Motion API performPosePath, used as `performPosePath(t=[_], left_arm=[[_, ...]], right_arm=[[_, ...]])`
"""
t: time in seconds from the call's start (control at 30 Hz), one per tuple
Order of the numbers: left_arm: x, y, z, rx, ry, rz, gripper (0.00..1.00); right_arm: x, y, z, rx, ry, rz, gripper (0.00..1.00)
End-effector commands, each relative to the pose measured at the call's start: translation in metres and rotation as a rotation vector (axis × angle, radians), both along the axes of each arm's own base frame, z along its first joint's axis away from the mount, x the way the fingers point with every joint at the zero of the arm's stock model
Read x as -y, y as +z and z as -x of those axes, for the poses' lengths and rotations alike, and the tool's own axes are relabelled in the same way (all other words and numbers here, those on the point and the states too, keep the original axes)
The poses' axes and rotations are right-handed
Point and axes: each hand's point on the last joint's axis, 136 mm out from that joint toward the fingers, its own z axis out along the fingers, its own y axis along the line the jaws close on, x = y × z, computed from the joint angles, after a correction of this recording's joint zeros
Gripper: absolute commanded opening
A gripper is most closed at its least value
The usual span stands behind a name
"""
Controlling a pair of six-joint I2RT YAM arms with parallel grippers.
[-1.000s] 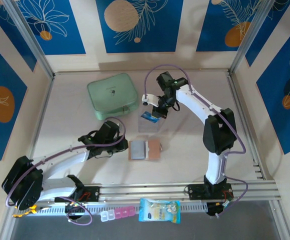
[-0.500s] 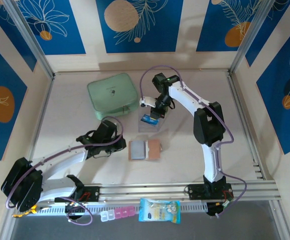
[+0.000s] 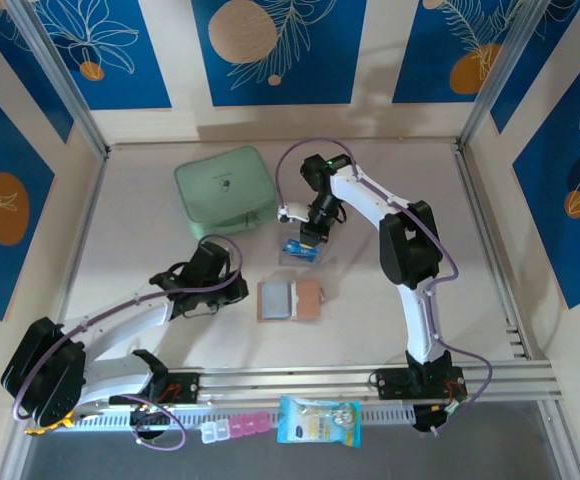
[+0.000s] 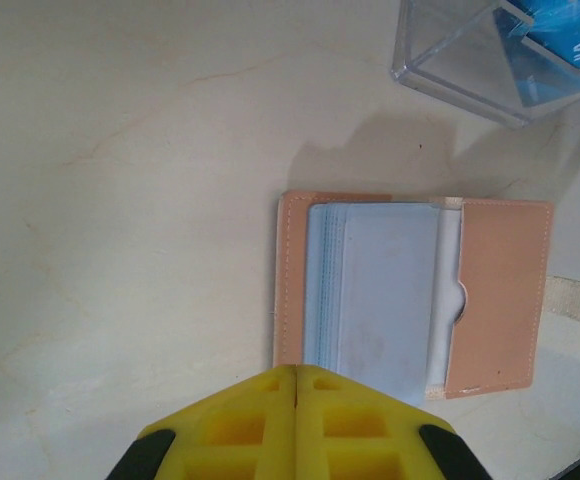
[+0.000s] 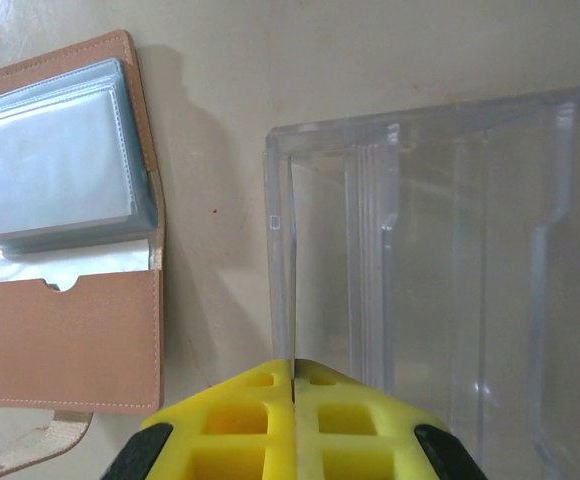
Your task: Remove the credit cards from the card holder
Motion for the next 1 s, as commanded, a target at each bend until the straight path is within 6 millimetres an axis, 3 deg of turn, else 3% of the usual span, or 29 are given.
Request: performPosePath(t=[0.0, 0.1, 0.23, 0.5, 0.73, 0.97], left_arm=[[-0.003, -0.002, 0.003, -0.011, -0.004, 0.006, 0.0], [-0.004, -0.002, 0.003, -0.013, -0.001, 0.006, 0.0], [-0.004, -0.001, 0.002, -0.012, 0.002, 0.007, 0.0], [0.0, 0.0, 0.001, -0.016, -0.007, 0.014, 0.0], [0.008, 0.0, -0.003, -0.029, -0.029, 0.027, 0.0], [0.024, -0.001, -0.008, -0.047, -0.057, 0.068, 0.0]], right_arm=[[-0.008, -0.005, 0.009, -0.056, 0.03, -0.016, 0.0], [-0.009, -0.01, 0.011, -0.07, 0.031, -0.01, 0.01], [-0.009, -0.012, 0.013, -0.091, 0.026, -0.009, 0.17], [-0.01, 0.007, 0.005, -0.035, 0.005, -0.024, 0.32], [-0.02, 0.049, 0.006, 0.082, 0.0, -0.095, 0.34], [-0.037, 0.073, 0.021, 0.154, -0.072, -0.203, 0.27]])
